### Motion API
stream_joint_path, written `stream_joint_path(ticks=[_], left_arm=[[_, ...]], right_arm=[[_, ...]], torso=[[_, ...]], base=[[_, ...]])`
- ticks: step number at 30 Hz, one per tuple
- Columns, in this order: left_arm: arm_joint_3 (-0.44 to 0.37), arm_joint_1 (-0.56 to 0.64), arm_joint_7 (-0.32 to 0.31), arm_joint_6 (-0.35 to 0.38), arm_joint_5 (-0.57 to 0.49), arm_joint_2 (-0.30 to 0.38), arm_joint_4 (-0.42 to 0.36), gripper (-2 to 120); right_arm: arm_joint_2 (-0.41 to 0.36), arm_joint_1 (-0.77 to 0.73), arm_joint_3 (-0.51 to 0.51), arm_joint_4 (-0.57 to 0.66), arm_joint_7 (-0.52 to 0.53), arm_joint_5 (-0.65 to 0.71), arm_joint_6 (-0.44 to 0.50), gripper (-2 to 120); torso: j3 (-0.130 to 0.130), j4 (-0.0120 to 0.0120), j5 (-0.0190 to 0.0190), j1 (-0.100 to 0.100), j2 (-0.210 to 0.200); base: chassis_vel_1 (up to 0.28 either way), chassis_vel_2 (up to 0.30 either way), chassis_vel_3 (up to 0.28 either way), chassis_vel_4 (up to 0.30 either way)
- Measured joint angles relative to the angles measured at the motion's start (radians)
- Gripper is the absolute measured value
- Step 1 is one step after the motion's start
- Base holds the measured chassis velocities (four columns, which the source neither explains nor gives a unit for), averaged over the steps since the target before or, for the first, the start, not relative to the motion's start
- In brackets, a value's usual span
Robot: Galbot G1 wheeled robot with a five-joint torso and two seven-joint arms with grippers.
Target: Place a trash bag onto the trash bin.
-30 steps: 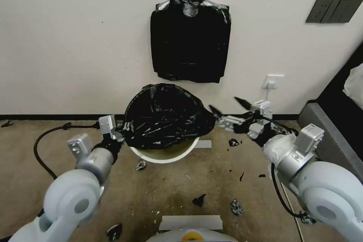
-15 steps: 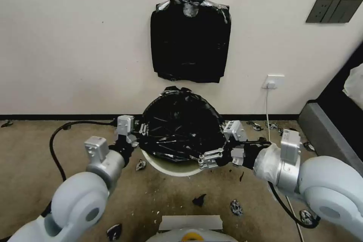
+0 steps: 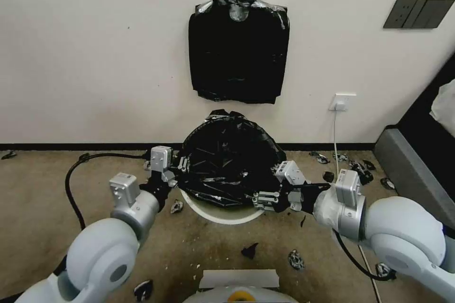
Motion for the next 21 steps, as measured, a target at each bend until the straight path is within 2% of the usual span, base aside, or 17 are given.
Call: stream_joint_path(ticks=[3,4,6,10,12,18,21], left_arm=[[0.002,-0.001,0.000,0.001,0.001,0.001,-0.005,3],[0.002,-0.001,0.000,0.001,0.001,0.001,-0.005,3],[0.002,0.001,0.000,0.002,0.001,0.004,-0.012,3],[0.000,0.001,0.000,0.003,0.000,0.004,-0.015,3],[-0.002,0.001,-0.001,0.003,0.000,0.004,-0.017,3],[-0.003,-0.006,-0.016,0.004,-0.019,0.000,-0.018,3],[-0.004,-0.026,-0.070,0.009,-0.092,-0.007,-0.015,3]], right_arm=[[-0.008,0.004,-0.015,0.000,-0.010,-0.005,-0.012,32],[-0.008,0.004,-0.015,0.000,-0.010,-0.005,-0.012,32],[-0.013,0.011,-0.025,0.000,-0.010,-0.005,-0.032,19],[-0.017,0.011,-0.025,0.000,-0.006,-0.004,-0.046,10],[-0.018,0.006,-0.025,-0.001,-0.003,-0.004,-0.050,0],[-0.014,-0.006,-0.022,-0.001,-0.017,-0.004,-0.013,0],[-0.013,-0.018,-0.014,0.015,-0.077,0.004,0.071,0]], torso=[[0.000,0.0000,0.0000,0.000,0.000],[0.000,0.0000,0.0000,0.000,0.000],[0.000,0.0000,0.0001,0.000,0.000],[0.000,0.0000,0.0000,0.000,0.000],[0.000,0.0000,0.0000,0.000,0.000],[0.000,0.0000,0.0001,0.000,0.000],[0.000,0.0001,0.0001,0.000,0.000]], base=[[0.000,0.000,0.000,0.000],[0.000,0.000,0.000,0.000],[0.000,0.000,0.000,0.000],[0.000,0.000,0.000,0.000],[0.000,0.000,0.000,0.000],[0.000,0.000,0.000,0.000],[0.000,0.000,0.000,0.000]])
